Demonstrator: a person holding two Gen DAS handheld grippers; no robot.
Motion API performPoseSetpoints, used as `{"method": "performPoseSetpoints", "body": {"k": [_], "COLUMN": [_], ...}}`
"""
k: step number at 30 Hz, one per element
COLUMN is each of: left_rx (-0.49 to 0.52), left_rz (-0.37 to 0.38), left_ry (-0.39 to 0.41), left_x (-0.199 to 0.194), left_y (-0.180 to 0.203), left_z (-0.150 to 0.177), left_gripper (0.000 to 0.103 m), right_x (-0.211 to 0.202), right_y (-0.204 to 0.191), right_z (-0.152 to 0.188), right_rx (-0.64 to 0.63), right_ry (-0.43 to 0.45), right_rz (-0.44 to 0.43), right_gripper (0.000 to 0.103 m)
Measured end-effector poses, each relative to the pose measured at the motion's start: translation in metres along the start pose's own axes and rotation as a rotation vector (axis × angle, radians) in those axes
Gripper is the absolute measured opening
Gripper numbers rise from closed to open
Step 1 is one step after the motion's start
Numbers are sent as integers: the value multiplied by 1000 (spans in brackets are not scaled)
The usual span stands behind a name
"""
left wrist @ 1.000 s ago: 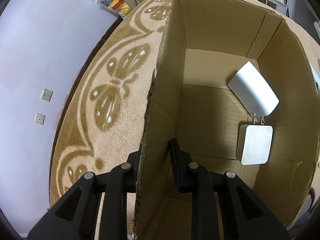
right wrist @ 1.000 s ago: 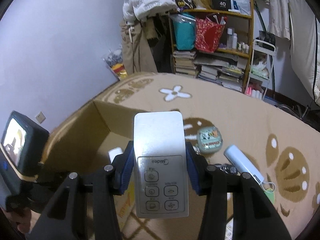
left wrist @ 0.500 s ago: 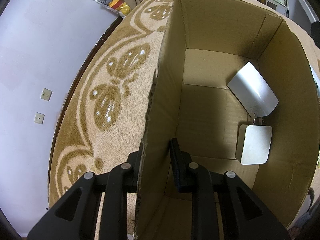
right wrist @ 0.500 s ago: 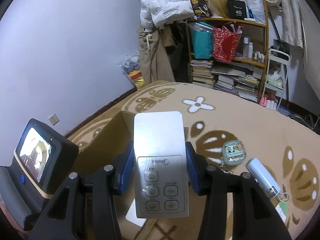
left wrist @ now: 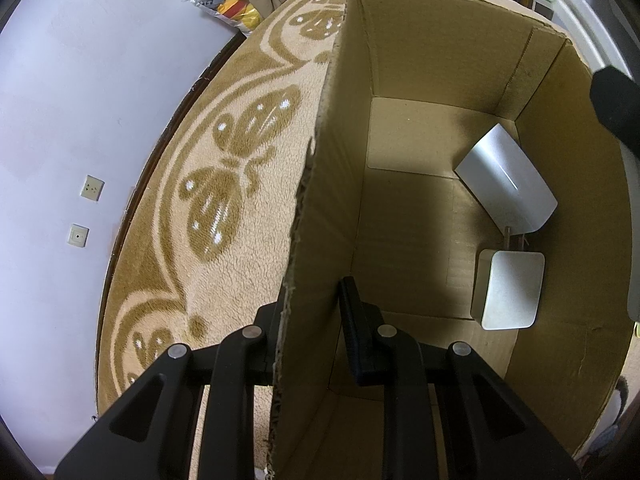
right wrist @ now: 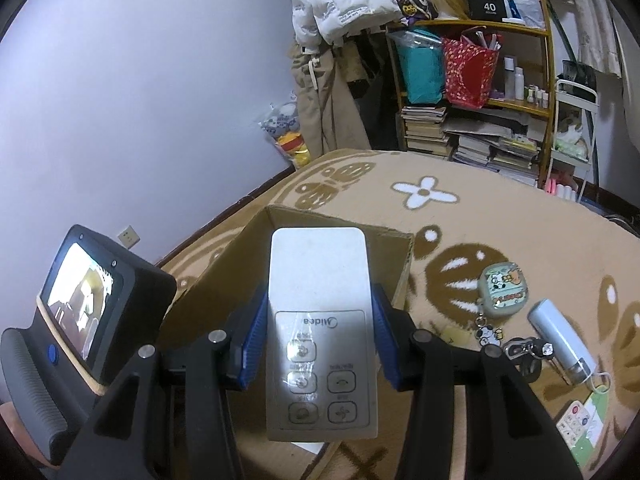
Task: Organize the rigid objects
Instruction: 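Carry the Midea remote into the box with the right tool and release it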
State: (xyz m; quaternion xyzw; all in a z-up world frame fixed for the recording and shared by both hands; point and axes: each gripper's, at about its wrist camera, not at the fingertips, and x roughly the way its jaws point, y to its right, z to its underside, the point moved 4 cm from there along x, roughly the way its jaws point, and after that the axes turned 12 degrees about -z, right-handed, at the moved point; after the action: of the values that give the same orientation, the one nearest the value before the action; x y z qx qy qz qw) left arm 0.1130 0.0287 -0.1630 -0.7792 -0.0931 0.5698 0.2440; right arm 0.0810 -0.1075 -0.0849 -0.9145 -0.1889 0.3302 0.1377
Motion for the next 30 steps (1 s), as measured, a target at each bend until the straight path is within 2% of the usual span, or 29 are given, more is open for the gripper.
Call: {"method": "performPoseSetpoints", "body": {"k": [10,20,27,28,30], "left_rx": [-6,-8,-8,-8,-5], "left_rz": [6,10,11,12,8], "left_ry": [-3,-4,-5,-5,-5], "left_x": [1,3,3,3,3], "left_y": [-2,-3,-3,-2,-2], "left_z": [0,0,0,0,0], "left_gripper": [22,22,22,22,22], "right_x": [3,7,4,3,2], "right_y": [-2,1,0,0,1], "right_z": [2,6,3,3,2], "right_rx": [32,17,17,15,14], "right_ry": [-1,-18,-6,-4,-1], "right_rz": [-43,-9,-15,-14,-16], "right_gripper": [51,52,52,53,62]}}
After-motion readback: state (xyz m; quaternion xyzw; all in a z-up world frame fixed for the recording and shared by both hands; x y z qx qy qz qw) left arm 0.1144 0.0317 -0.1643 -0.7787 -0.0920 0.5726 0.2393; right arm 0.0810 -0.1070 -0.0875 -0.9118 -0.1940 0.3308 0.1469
